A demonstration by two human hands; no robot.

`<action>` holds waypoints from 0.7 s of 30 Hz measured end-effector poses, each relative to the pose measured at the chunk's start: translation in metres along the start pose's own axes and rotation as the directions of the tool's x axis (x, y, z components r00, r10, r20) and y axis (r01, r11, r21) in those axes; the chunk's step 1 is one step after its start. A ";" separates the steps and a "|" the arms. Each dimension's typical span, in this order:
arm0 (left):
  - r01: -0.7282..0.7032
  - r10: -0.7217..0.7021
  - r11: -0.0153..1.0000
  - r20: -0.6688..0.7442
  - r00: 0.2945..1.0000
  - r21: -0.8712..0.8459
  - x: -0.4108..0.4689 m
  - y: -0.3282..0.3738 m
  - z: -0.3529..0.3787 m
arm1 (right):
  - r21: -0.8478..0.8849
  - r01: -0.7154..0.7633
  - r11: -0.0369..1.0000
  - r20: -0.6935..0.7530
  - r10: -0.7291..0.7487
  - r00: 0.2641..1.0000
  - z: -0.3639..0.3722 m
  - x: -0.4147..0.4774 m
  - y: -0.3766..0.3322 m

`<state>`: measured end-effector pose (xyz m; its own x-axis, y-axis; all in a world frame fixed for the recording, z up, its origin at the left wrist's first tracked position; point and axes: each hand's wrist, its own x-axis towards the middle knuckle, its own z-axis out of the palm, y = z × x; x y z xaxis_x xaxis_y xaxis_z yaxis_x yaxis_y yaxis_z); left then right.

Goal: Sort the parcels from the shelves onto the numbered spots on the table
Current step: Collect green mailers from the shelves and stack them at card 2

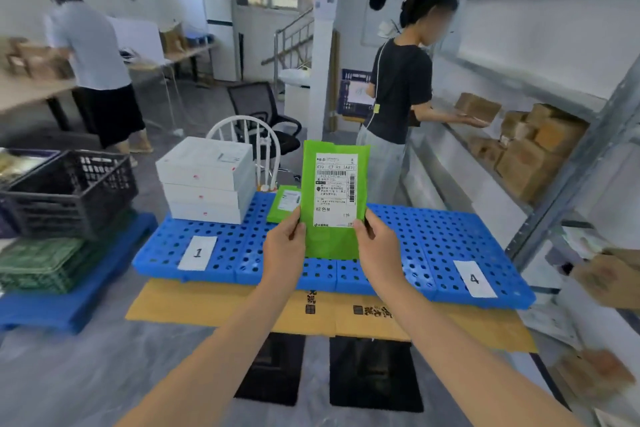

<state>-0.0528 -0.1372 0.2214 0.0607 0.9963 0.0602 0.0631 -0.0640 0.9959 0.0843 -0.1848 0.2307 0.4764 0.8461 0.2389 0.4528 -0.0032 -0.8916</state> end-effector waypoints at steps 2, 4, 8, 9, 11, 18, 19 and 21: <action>-0.002 0.003 0.999 -0.019 1.000 0.034 0.024 -0.005 -0.001 | 0.032 0.007 0.999 0.043 -0.009 0.999 0.012 0.020 0.001; -0.013 0.015 0.998 -0.036 0.999 0.060 0.048 -0.010 0.001 | 0.053 0.009 0.999 0.073 -0.013 0.997 0.024 0.045 0.005; -0.038 0.045 0.993 -0.063 0.997 0.111 0.100 -0.012 0.009 | 0.090 0.008 0.996 0.112 -0.018 0.994 0.042 0.098 0.014; -0.035 0.043 0.992 -0.066 0.997 0.118 0.112 -0.012 0.012 | 0.099 0.007 0.995 0.120 -0.018 0.993 0.045 0.112 0.016; -0.026 0.036 0.991 -0.069 0.997 0.134 0.136 -0.014 0.018 | 0.113 -0.003 0.994 0.146 -0.014 0.989 0.054 0.137 0.021; 0.024 -0.009 0.983 -0.085 0.996 0.181 0.205 -0.040 0.033 | 0.094 -0.045 0.995 0.224 0.023 0.974 0.091 0.208 0.054; 0.033 -0.017 0.982 -0.086 0.996 0.186 0.212 -0.043 0.034 | 0.093 -0.054 0.994 0.225 0.031 0.974 0.097 0.215 0.060; 0.048 -0.031 0.980 -0.090 0.995 0.195 0.230 -0.052 0.034 | 0.079 -0.071 0.994 0.235 0.051 0.971 0.110 0.228 0.069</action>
<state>-0.0083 0.0931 0.1808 -0.0309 0.9989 0.0355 0.2586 -0.0263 0.9656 0.1412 0.0665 0.1811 0.3088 0.9462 0.0964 0.3565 -0.0212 -0.9341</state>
